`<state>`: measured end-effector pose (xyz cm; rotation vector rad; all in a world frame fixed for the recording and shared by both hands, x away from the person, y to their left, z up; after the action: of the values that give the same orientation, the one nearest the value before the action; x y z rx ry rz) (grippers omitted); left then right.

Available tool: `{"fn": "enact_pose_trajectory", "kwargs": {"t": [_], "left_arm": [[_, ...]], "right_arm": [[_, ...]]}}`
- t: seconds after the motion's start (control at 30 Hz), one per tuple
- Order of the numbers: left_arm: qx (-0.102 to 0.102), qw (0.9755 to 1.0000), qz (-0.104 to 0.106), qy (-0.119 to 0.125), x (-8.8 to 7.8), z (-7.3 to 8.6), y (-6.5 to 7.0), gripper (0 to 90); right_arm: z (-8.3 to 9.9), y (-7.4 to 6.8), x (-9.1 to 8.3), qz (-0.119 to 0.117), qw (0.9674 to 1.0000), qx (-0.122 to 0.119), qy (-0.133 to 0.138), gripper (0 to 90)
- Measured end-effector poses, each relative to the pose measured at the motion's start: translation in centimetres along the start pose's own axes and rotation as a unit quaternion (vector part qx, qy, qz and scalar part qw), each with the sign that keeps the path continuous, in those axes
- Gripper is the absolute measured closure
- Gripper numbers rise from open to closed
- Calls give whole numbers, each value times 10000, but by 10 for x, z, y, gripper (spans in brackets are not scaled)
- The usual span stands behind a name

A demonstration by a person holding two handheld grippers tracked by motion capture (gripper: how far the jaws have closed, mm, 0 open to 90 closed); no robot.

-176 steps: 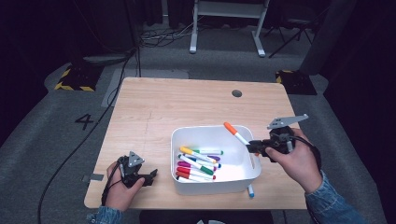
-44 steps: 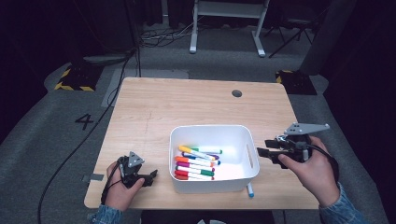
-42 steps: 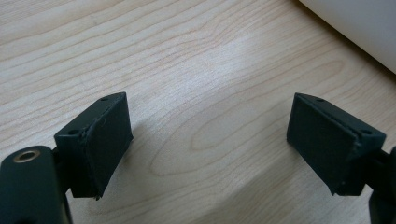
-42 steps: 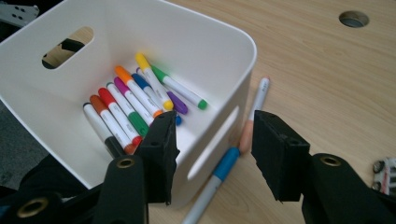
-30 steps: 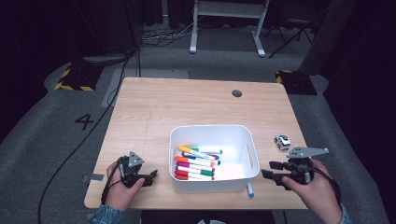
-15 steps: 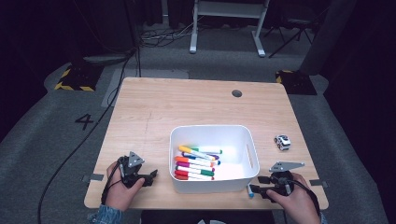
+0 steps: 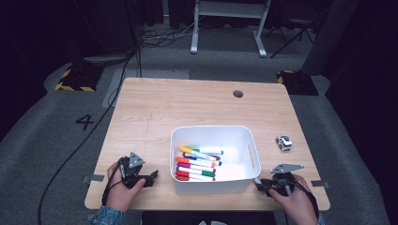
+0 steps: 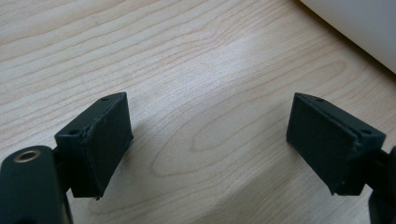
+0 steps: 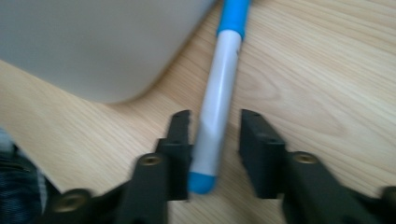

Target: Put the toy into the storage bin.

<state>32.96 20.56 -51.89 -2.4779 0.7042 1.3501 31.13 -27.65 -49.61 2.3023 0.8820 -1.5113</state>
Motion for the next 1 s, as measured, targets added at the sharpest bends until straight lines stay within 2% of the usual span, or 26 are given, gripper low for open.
{"fn": "enact_pose_trajectory", "kwargs": {"t": [0.07, 0.17, 0.6, 1.0], "left_arm": [[0, 10000, 0, 0, 0, 0, 0, 143], [1, 10000, 0, 1, 0, 0, 0, 143], [-2, 10000, -2, 2, 0, 0, 0, 143], [2, 10000, -9, 12, 0, 0, 0, 143]], "right_arm": [[1, 4, -1, 149, 9999, 37, -27, 757], [2, 8, -3, 211, 9997, 130, -77, 765], [3, 12, -8, -1, 9999, 146, 4, 768], [-9, 13, -54, 4, 9993, 204, 309, 767]]}}
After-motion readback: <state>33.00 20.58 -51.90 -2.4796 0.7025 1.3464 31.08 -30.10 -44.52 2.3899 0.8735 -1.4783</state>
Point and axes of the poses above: each handheld gripper's, and its own axes: x roughly forward along the jaws, z roughly out of its underside, y roughly to its right, the point moved 2 cm from there along x, roughly forward along the jaws, and after that the axes turned 10 degrees about -y, right-handed, at the moved point
